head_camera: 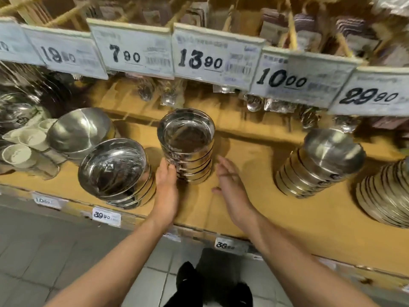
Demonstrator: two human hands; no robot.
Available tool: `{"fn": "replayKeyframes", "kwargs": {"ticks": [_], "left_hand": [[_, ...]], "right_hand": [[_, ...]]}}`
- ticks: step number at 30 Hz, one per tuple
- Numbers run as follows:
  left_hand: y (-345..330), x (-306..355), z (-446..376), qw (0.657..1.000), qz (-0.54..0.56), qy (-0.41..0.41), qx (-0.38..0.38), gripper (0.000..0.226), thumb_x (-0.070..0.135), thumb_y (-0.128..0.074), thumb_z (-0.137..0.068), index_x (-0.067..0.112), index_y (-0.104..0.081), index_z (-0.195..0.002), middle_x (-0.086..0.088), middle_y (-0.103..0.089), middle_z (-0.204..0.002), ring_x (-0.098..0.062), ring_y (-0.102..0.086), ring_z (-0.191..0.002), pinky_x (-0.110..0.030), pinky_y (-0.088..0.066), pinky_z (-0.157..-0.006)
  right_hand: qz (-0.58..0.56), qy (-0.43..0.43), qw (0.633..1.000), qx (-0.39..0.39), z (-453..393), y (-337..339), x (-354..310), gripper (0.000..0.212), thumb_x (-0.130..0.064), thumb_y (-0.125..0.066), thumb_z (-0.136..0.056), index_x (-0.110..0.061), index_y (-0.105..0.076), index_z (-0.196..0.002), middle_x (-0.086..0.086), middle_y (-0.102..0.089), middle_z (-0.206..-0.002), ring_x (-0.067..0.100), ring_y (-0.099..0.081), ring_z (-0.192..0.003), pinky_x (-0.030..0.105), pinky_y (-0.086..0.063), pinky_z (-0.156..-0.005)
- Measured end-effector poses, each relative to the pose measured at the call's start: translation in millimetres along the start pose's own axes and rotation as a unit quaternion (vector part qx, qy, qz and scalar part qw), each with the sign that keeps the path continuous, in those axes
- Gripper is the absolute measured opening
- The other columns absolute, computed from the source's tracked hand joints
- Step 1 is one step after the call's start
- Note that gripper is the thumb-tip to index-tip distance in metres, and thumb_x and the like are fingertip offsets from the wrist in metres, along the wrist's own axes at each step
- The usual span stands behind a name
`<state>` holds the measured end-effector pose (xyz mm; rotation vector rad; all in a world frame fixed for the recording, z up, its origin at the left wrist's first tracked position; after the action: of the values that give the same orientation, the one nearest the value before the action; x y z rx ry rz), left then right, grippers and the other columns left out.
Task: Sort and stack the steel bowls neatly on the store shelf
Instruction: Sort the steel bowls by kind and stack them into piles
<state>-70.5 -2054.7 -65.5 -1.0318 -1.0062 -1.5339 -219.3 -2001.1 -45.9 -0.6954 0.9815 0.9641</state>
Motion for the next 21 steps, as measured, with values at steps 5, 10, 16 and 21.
{"fn": "replayKeyframes", "kwargs": {"ticks": [5, 10, 16, 21], "left_hand": [[12.9, -18.4, -15.0, 0.995, 0.027, -0.055, -0.080, 0.055, 0.068, -0.047, -0.089, 0.062, -0.021, -0.137, 0.059, -0.031, -0.134, 0.023, -0.023, -0.139, -0.013, -0.021, -0.116], [16.1, -23.6, -27.5, 0.982, 0.087, -0.104, -0.130, 0.061, 0.040, -0.050, -0.102, 0.038, -0.026, -0.158, 0.016, -0.040, -0.160, -0.009, -0.030, -0.151, -0.035, -0.025, -0.124], [7.4, -19.1, -23.2, 0.979, 0.094, -0.108, -0.142, 0.054, 0.022, -0.051, -0.102, 0.021, -0.038, -0.153, -0.008, -0.051, -0.153, -0.029, -0.042, -0.145, -0.061, -0.025, -0.122], [-24.0, -7.7, -15.4, 0.980, 0.101, -0.077, -0.152, 0.058, 0.019, -0.061, -0.093, 0.015, -0.042, -0.147, 0.007, -0.066, -0.131, -0.028, -0.054, -0.134, -0.048, -0.041, -0.115]], "right_hand": [[-0.023, 0.026, 0.999, -0.001, -15.6, -24.5, 19.3, 0.083, -0.057, -0.063, -0.078, -0.042, -0.032, -0.154, -0.032, -0.043, -0.147, 0.005, -0.042, -0.142, 0.048, -0.035, -0.120], [-0.093, 0.050, 0.994, 0.000, -20.4, -29.1, 28.8, 0.079, -0.043, -0.063, -0.086, -0.027, -0.034, -0.157, -0.007, -0.052, -0.152, 0.008, -0.049, -0.138, 0.049, -0.034, -0.121], [-0.082, 0.089, 0.992, 0.038, -17.7, -17.5, 20.9, 0.045, -0.017, -0.049, -0.106, -0.014, -0.044, -0.151, 0.005, -0.055, -0.149, 0.018, -0.050, -0.139, 0.054, -0.036, -0.118], [-0.108, 0.124, 0.986, 0.020, -10.0, 16.2, 12.7, 0.039, -0.015, -0.044, -0.107, -0.015, -0.049, -0.146, 0.004, -0.063, -0.138, 0.009, -0.061, -0.125, 0.042, -0.046, -0.109]]}}
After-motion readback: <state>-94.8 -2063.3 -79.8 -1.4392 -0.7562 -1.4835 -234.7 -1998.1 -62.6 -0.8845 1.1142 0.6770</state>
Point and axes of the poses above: each hand's wrist, its own z-axis away from the middle knuckle, its own y-axis out of the back of the hand, x = y × z, the point moved 1 cm from there along -z, towards the middle knuckle
